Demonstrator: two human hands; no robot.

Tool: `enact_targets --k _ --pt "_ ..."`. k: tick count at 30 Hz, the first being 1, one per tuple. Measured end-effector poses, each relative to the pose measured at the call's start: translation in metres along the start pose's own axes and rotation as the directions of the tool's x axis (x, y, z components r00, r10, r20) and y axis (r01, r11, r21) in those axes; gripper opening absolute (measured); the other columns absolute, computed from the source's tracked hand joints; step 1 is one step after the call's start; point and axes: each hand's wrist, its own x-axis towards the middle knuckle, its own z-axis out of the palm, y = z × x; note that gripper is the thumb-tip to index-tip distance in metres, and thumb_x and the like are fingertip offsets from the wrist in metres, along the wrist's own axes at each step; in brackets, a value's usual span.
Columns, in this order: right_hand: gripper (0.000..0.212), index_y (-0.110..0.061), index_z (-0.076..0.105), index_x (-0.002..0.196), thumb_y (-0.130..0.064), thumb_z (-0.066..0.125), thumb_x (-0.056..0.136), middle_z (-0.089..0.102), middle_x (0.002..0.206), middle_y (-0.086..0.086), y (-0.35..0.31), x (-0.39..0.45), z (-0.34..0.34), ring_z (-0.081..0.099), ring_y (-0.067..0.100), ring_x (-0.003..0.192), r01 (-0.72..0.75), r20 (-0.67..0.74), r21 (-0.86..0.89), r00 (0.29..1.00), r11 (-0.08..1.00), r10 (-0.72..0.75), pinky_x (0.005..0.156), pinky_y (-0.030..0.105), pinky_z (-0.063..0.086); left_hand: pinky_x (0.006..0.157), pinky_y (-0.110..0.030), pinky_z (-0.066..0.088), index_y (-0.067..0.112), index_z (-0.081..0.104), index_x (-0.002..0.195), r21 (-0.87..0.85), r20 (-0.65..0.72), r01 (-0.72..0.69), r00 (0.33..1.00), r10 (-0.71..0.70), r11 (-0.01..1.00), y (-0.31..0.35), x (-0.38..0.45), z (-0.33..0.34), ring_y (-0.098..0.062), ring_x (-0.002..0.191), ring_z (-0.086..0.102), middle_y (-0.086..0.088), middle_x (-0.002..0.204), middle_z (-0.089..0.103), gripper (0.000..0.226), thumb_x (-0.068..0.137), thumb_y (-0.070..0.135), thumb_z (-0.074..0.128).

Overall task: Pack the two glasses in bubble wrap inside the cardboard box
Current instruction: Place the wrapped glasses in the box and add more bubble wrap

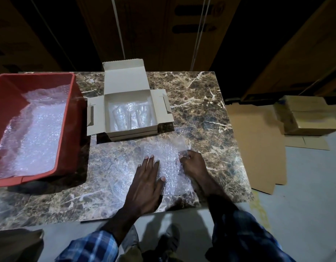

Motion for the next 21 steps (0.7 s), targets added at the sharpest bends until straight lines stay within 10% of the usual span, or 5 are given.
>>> enact_targets --k 6,14,18,21 --pt "0.028 -0.007 0.068 0.119 -0.008 0.063 0.091 0.073 0.107 0.013 0.011 0.006 -0.010 0.063 0.021 0.080 0.083 -0.038 -0.205 0.995 0.975 -0.093 0.061 0.016 0.043 0.122 -0.036 -0.014 0.013 0.007 0.160 0.218 0.074 -0.014 0.997 -0.002 0.976 -0.011 -0.001 0.029 -0.016 0.151 -0.022 -0.007 0.167 -0.007 0.069 0.104 0.052 0.016" --pt "0.061 -0.006 0.038 0.148 -0.006 0.056 0.090 0.048 0.138 0.021 0.027 -0.005 0.018 0.049 0.032 0.118 0.306 -0.191 -0.670 0.810 0.676 -0.555 0.097 0.048 0.046 0.123 -0.049 -0.002 0.007 0.014 0.159 0.269 0.003 -0.029 1.000 0.030 0.963 -0.015 0.002 0.036 -0.022 0.155 -0.008 -0.011 0.168 0.002 0.063 0.106 0.040 0.026" --pt "0.055 -0.009 0.032 0.153 -0.018 0.041 0.100 0.026 0.162 0.018 0.037 -0.009 0.047 0.028 0.032 0.147 0.487 0.056 -0.719 0.752 0.496 -0.657 0.122 0.047 0.017 0.124 -0.049 0.002 0.006 0.018 0.158 0.268 -0.030 -0.024 0.999 0.033 0.963 -0.015 0.018 0.032 -0.024 0.155 -0.002 -0.014 0.167 0.009 0.059 0.105 0.031 0.028" --pt "0.057 -0.008 0.027 0.157 -0.030 0.027 0.104 0.015 0.166 0.012 0.057 -0.005 0.065 0.018 0.027 0.153 0.508 0.159 -0.696 0.798 0.507 -0.581 0.120 0.048 0.022 0.124 -0.050 0.006 0.006 0.018 0.158 0.299 -0.010 0.008 1.000 -0.005 0.954 -0.026 0.023 0.036 -0.025 0.155 0.001 -0.014 0.167 0.010 0.060 0.105 0.033 0.024"
